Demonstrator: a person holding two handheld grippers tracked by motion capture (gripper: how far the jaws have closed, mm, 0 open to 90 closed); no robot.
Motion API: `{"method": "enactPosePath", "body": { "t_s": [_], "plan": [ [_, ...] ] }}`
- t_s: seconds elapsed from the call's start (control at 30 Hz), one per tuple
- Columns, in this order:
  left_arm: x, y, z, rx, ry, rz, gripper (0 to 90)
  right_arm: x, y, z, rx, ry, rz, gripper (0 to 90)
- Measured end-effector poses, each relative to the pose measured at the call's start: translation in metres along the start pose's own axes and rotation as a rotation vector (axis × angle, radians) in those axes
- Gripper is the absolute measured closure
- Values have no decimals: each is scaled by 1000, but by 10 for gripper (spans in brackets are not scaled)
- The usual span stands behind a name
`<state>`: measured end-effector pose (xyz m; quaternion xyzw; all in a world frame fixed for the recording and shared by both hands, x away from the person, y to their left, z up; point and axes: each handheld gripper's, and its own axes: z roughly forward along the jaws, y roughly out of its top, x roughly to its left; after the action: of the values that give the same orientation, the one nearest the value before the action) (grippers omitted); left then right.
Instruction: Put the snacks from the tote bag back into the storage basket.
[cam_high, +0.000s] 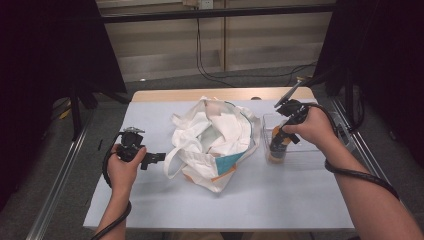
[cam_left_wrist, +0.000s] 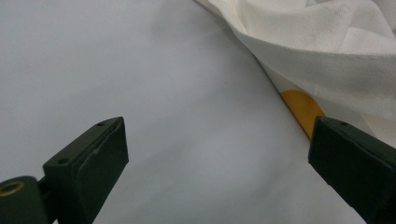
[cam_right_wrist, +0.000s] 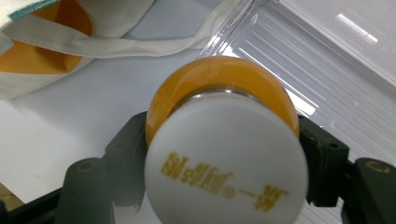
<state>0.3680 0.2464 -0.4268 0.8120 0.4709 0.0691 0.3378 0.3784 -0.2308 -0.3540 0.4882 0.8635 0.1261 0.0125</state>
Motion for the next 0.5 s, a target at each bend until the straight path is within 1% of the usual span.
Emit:
{"method": "enactPosePath", "body": {
  "t_s": [0.07,0.2,0.27,0.33,0.5],
  "plan": [
    [0,0,0,6,-3,2,48,0,0,0,-1,1,-4,301],
    [0,0,0,0,0,-1,48,0,0,0,-6,0,-2,301],
    [0,0,-1,11,-6,3,48,0,0,1,-9,-1,-5,300],
    [0,0,0,3,1,3,48,0,0,1,-10,-1,-2,301],
    [0,0,0,13,-3,15,48,1,0,1,-14,-1,-8,300]
  ]
}}
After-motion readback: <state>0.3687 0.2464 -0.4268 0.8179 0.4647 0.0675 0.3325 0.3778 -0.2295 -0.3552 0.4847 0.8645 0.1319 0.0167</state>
